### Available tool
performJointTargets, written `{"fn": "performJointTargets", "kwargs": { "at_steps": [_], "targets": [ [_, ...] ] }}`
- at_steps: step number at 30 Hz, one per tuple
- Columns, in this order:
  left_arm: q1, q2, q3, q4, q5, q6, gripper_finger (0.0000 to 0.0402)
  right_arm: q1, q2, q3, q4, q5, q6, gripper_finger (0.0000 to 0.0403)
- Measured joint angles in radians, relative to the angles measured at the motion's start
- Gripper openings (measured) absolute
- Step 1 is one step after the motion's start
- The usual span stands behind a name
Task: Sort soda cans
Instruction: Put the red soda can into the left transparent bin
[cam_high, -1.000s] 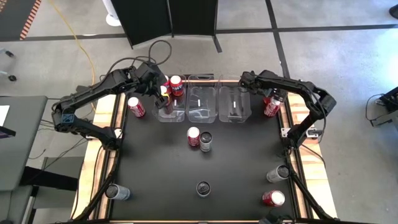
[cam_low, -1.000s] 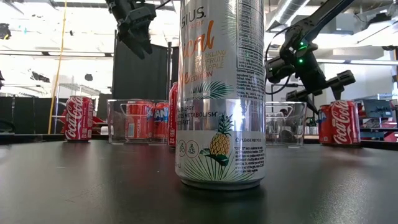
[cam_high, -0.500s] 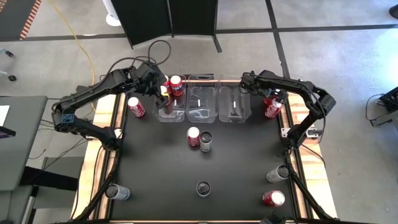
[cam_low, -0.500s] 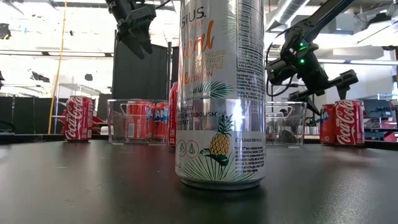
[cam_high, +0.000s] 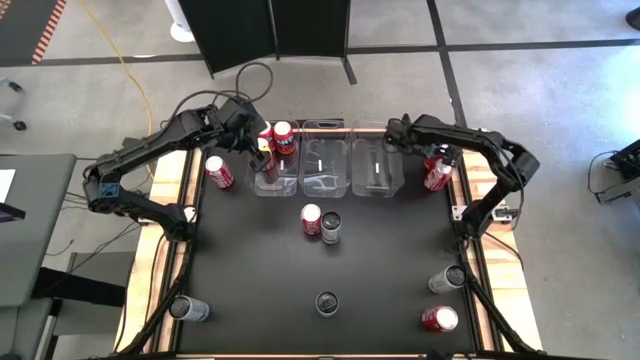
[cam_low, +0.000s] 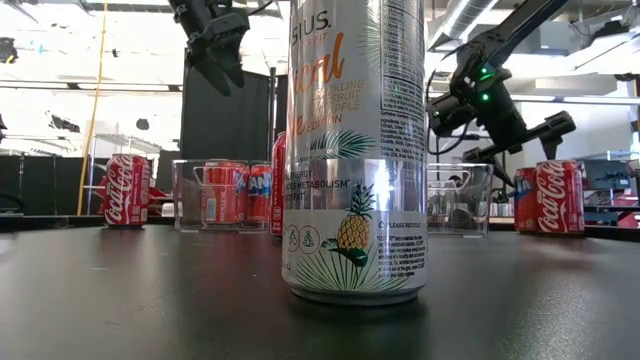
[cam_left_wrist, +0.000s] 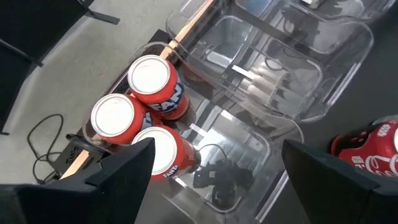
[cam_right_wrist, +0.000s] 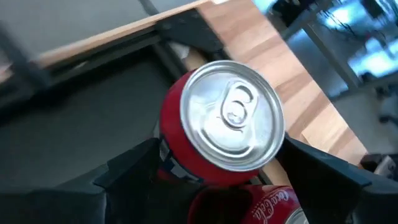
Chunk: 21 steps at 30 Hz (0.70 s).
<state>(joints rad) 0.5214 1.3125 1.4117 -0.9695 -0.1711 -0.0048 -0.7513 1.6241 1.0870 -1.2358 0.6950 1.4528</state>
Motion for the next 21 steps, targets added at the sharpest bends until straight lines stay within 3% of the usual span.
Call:
{"fn": "performJointTargets", "kwargs": {
  "at_steps": [6,14,21],
  "targets": [
    [0.034,0.0,0.0,0.0,-0.001,0.003,0.0346,0.057,0.0,0.0,-0.013,0.058,-0.027,0.0354],
    [0.053,0.0,0.0,-0.001,0.0,0.011,0.0346,0.048,0.0,0.0,-0.032,0.125,-0.036,0.0353],
    [0.053,0.0,0.0,-0.002,0.002,0.007,0.0346,0.057,-0.014,0.0,-0.135,0.141,0.105,0.0353]
  ]
}}
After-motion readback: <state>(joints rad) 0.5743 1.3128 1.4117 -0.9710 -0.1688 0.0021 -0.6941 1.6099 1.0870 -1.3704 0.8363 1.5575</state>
